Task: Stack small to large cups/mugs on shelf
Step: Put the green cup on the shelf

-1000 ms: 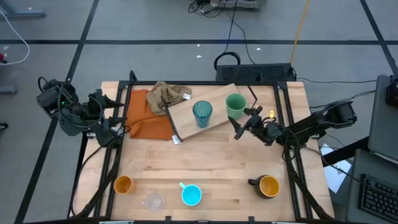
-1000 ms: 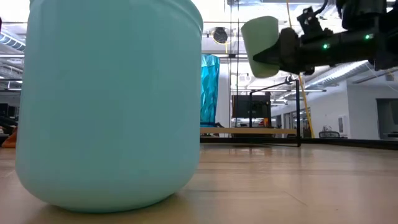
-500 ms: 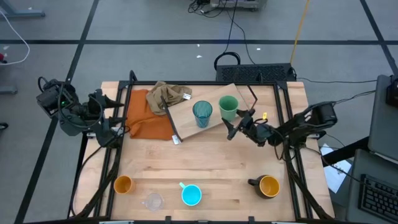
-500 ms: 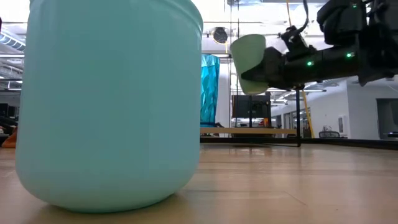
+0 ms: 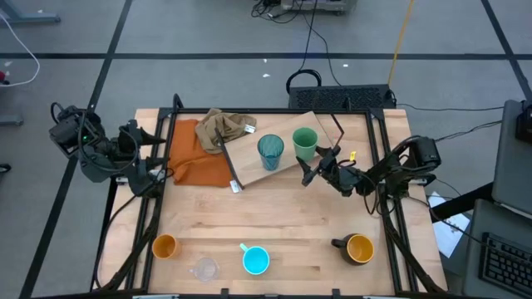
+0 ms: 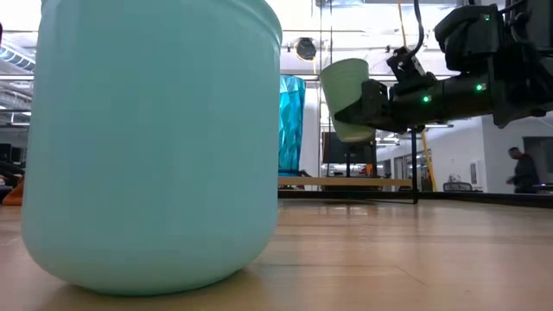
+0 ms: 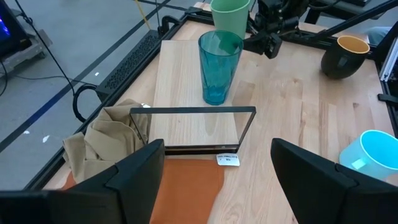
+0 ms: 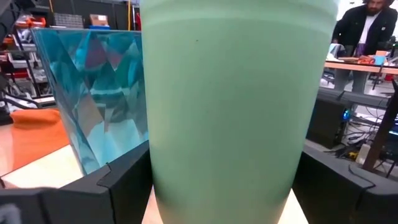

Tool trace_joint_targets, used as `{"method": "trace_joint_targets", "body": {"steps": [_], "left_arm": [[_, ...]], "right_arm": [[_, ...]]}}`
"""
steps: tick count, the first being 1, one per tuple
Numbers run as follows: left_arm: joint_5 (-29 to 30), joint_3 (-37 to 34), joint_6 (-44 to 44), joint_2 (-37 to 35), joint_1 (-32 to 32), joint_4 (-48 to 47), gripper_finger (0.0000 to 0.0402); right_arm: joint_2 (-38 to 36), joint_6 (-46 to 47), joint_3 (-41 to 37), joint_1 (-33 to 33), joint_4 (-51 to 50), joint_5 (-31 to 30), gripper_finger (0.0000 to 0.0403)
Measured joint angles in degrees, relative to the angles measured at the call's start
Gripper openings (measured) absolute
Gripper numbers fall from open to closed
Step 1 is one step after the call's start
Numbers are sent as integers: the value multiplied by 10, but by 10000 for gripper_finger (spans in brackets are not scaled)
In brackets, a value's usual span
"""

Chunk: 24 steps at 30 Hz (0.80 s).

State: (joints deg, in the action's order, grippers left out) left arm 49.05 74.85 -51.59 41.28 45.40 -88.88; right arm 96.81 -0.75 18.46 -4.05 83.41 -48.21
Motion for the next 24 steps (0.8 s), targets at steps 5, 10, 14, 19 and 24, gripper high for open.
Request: {"method": "trace_joint_targets", "body": {"steps": [5,10,14,19,24], "left_arm": [[0,0,0,0,0,0,296],[0,0,0,0,0,0,296],[0,0,-3,0,0,0,296],[0,0,-4,0,0,0,296],[-2,0,-7,0,0,0,296]], "right_arm": [[0,10,0,0,0,0,307],[0,7,0,-1,18,3,307],[0,-5,0,-5,23,4,307],[0,-28,0,-6,52,4,307],[-45,-101,-3,-26,63,-2,307]]}}
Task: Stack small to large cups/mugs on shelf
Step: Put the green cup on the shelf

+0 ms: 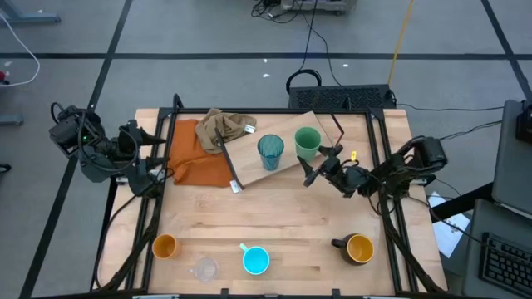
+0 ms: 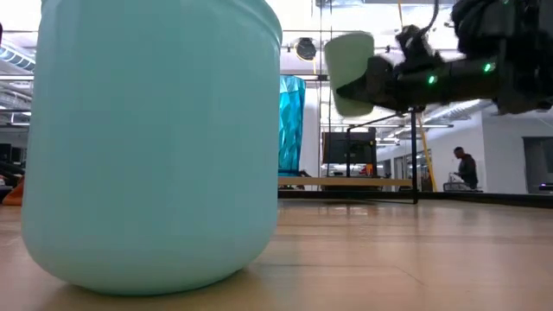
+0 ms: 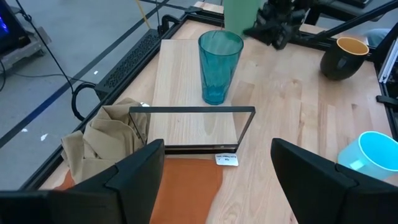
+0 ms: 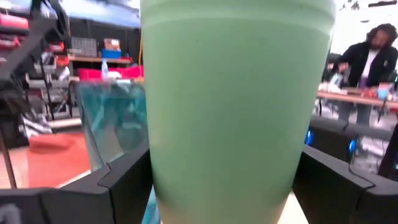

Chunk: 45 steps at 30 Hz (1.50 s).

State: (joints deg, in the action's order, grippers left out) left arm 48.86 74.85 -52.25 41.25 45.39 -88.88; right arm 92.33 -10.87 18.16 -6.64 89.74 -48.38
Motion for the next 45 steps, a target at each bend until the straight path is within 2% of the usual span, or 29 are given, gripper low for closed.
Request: {"method": "trace_joint_targets", "body": {"steps": [4,10,16,18,25,33,41,45], "left_arm": [[-1,0,0,0,0,0,296],[-4,0,5,0,0,0,296],[-4,0,5,0,0,0,296],[-4,0,5,0,0,0,296],[-4,0,9,0,0,0,296],[-5,0,5,0,0,0,296],[2,0,5,0,0,0,296],[7,-8,5,0,0,0,296]], "right_arm": [[-95,-53,-30,-35,0,-29,307],[-234,-146,-81,-112,-28,-152,307],[-318,-270,-93,-203,-38,-276,307],[-344,-288,-100,-233,-36,-298,307],[-426,-295,-146,-300,-5,-294,307],[-479,-283,-172,-354,-14,-217,307],[-499,-261,-167,-350,-23,-111,307],[-501,-231,-153,-337,-71,-83,307]]}}
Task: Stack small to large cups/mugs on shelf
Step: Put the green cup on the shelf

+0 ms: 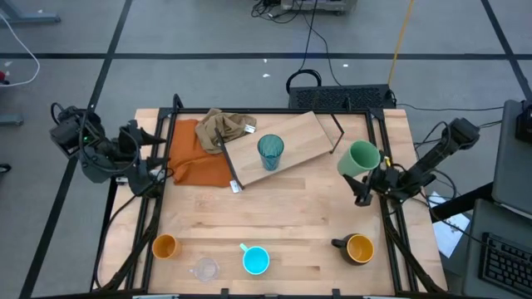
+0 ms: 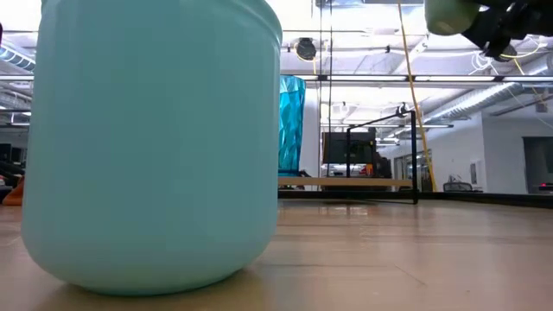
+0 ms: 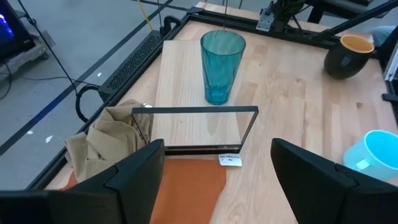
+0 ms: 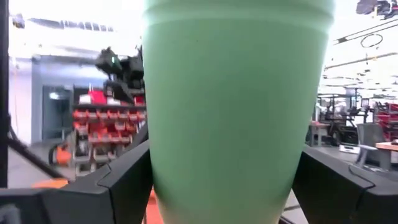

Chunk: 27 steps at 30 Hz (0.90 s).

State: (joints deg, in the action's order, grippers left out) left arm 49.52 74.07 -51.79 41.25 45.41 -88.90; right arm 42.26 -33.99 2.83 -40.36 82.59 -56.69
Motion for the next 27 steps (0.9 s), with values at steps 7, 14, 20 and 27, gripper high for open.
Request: {"method": "trace_joint_targets", "body": {"steps": [7,14,20,27], "left_arm": [[0,-34,-15,0,0,0,296],[18,-40,-22,-1,0,-1,296],[21,-40,-26,-1,0,-11,296],[20,-40,-28,-1,0,-11,296]], "right_arm": [[0,14,80,32,-142,29,307],[-4,-26,114,78,-147,2,307],[5,-39,131,117,-148,-12,307],[68,-130,203,148,-137,-52,307]]}}
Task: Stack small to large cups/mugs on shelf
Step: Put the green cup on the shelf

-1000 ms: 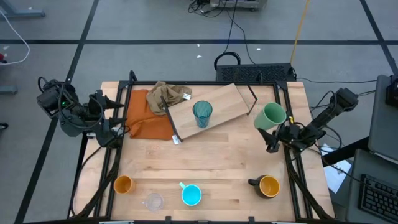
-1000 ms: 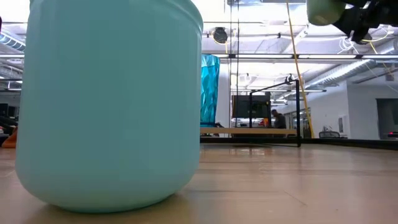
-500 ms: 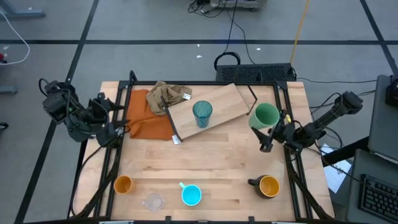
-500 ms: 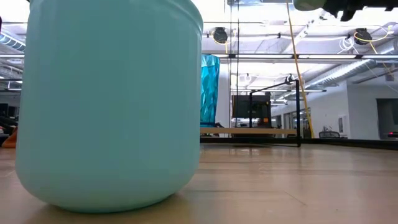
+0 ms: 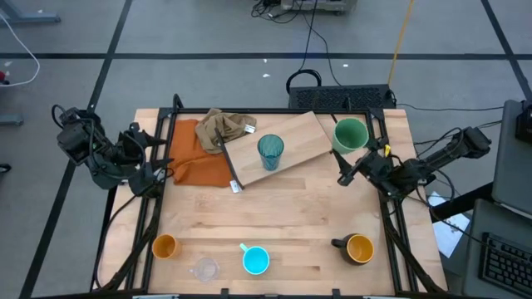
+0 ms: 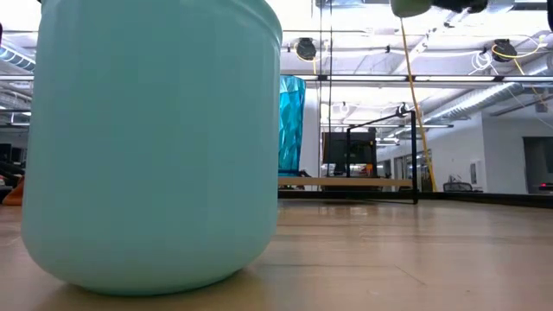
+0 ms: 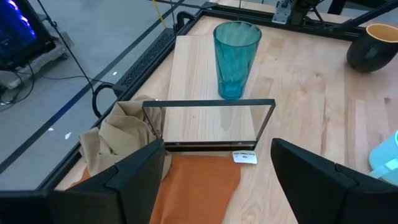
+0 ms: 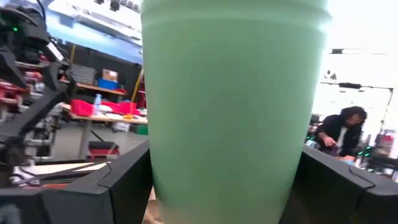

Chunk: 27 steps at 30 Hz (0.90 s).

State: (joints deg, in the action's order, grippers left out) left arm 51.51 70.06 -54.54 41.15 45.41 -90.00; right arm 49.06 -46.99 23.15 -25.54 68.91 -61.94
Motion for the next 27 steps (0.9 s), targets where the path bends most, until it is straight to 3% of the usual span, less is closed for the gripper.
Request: {"method": "trace_joint_targets", "body": {"steps": [4,7,13,19,27], "left_arm": [[-1,0,0,0,0,0,296],[-5,0,2,0,0,0,296],[-7,0,15,0,0,0,296],[-7,0,18,0,0,0,296],[-1,0,13,0,0,0,296]], "right_arm": [[32,-59,39,2,17,-54,307],[39,-86,58,-23,28,-58,307],[10,-210,70,-83,112,-102,307],[-26,-176,68,-60,27,-66,307],[-75,-49,68,83,-104,59,307]]}}
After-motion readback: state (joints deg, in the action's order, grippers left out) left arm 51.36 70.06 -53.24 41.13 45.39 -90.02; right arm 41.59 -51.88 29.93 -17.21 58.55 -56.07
